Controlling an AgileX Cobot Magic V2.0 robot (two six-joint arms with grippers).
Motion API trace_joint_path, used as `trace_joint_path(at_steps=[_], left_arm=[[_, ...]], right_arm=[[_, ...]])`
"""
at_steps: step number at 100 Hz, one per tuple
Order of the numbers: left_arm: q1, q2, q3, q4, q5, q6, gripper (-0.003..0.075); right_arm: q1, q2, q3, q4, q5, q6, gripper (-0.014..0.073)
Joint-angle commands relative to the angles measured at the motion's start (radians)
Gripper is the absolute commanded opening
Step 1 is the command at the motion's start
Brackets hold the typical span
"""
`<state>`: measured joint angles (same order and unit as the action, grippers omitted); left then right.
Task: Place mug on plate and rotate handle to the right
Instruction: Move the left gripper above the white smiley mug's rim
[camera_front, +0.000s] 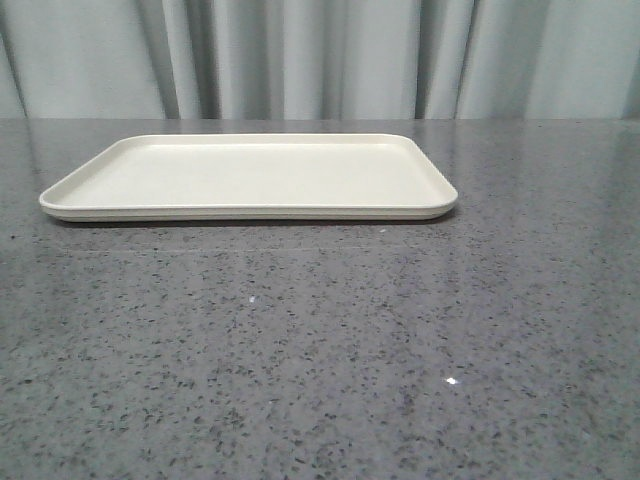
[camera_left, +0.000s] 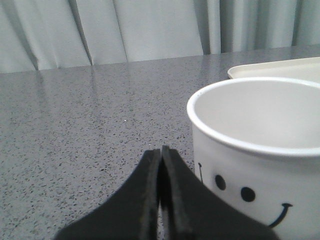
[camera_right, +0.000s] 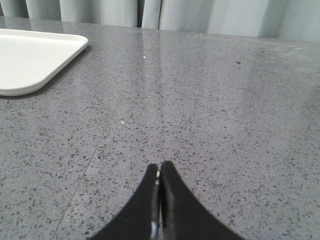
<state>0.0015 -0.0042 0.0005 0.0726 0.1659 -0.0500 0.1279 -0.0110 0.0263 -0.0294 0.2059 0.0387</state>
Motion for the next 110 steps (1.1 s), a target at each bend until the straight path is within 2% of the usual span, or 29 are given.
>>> trace_joint_path(at_steps=[1,94,110], left_arm=[[-0.007,-0.030,0.010,-0.001,-0.089,-0.010,-0.0020],[-0.007,-0.030,0.010,-0.001,-0.094,-0.010,-0.0020],[-0.007,-0.030,-0.005,-0.035,-0.129,-0.010,-0.0020]], right_arm=[[0.000,-0.020,0.001,-0.014,-0.082,0.000,-0.0067],[0.000,-0.020,0.001,-0.051,-0.084,-0.018,-0.0067],[0.000,-0.020,0.001,-0.051,-0.237,-0.018,-0.0067]])
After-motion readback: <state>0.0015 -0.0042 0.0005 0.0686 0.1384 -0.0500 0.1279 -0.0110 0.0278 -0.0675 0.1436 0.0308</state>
